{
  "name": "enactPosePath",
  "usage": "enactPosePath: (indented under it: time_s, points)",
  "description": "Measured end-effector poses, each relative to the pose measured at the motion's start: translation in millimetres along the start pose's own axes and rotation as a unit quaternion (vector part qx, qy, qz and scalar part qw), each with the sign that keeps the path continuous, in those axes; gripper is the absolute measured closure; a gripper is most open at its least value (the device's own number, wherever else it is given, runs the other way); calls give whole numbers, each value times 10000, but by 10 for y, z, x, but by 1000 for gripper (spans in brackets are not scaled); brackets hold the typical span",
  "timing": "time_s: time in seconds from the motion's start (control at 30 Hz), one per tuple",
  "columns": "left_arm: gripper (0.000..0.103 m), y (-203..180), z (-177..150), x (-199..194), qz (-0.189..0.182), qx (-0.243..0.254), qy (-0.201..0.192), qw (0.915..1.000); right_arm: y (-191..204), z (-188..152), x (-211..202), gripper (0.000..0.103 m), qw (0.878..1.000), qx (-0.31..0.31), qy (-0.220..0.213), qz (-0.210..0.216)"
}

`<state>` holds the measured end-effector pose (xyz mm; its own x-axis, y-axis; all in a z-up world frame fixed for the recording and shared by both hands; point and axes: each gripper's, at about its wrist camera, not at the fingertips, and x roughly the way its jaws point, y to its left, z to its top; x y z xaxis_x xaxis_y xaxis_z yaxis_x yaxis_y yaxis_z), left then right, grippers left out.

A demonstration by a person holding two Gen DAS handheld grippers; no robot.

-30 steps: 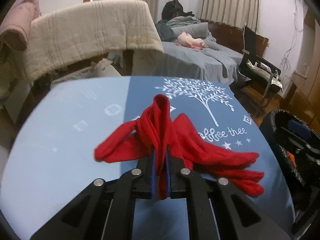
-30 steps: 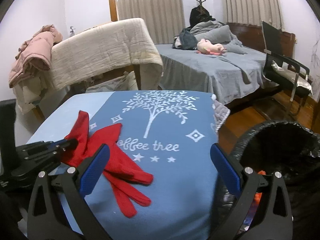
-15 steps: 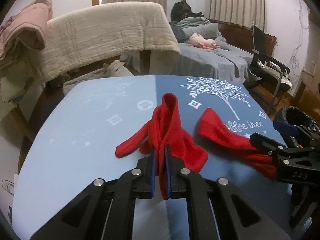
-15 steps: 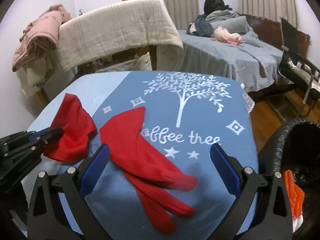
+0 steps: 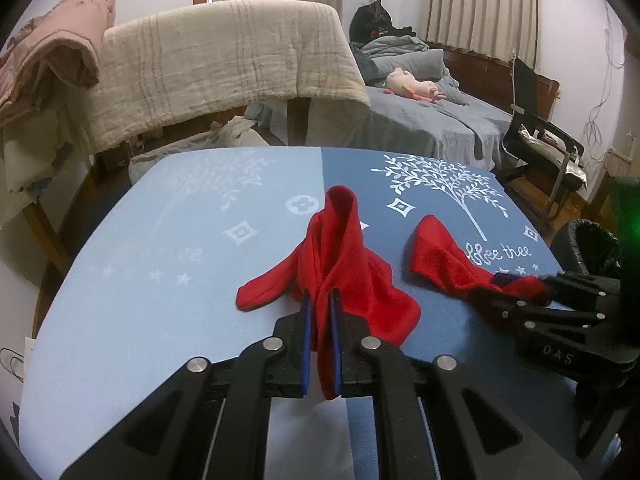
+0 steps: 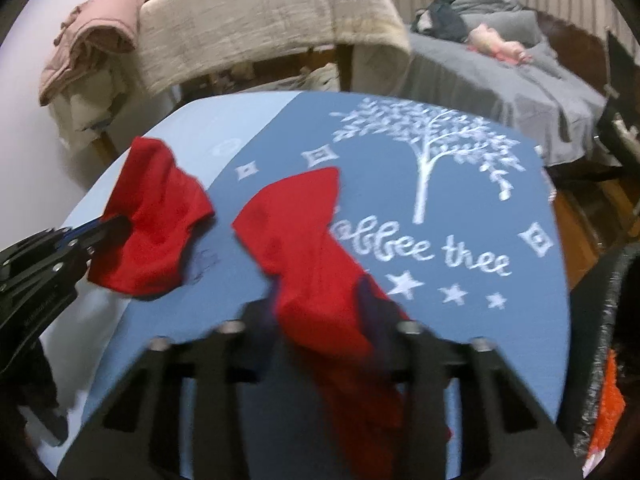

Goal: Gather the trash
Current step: 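Grasp the second red glove with the right tool while the left tool holds its glove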

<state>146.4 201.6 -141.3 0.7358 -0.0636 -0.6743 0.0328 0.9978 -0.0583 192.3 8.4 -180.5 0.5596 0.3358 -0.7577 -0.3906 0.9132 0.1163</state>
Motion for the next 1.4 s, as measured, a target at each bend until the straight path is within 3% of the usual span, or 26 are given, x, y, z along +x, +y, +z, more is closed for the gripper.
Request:
enactPosePath:
  time_s: [0.03,0.13,0.2,0.33,0.53,0.7,0.77,0.83,0.93,1.4]
  points:
    - [94,-1,0,1,-4,1,2,10000,5,-2,-12,89,10000,-14,-21,60]
    - [92,-17,4,8,-63,9,23,10000,-6,-10,-74,93,9998,10,-124,147]
    - [90,-34,8,8,-128,9,9,9999,-31,-8,-142,93,9996,65,-229,162]
    - [67,-123,48,23,-231,55,-34,9997,-118,3,-265,93,9990,179,-390,90]
    - [55,-308,107,145,-362,203,64,9991,-292,37,-456,93,9973,354,-645,-86]
    - [54,-402,98,294,-369,239,258,9987,-398,49,-514,93,9963,464,-711,-131]
    - [60,-440,90,339,-365,280,335,9984,-421,47,-533,93,9960,485,-741,-114]
    - [88,-468,87,350,-369,346,370,9980,-432,45,-554,93,9957,510,-769,-81]
    - [99,-485,86,311,-383,404,299,9980,-427,56,-611,93,9949,538,-854,1]
    - [100,-612,283,-161,-613,460,-289,9966,-410,135,-959,97,9916,496,-1191,128]
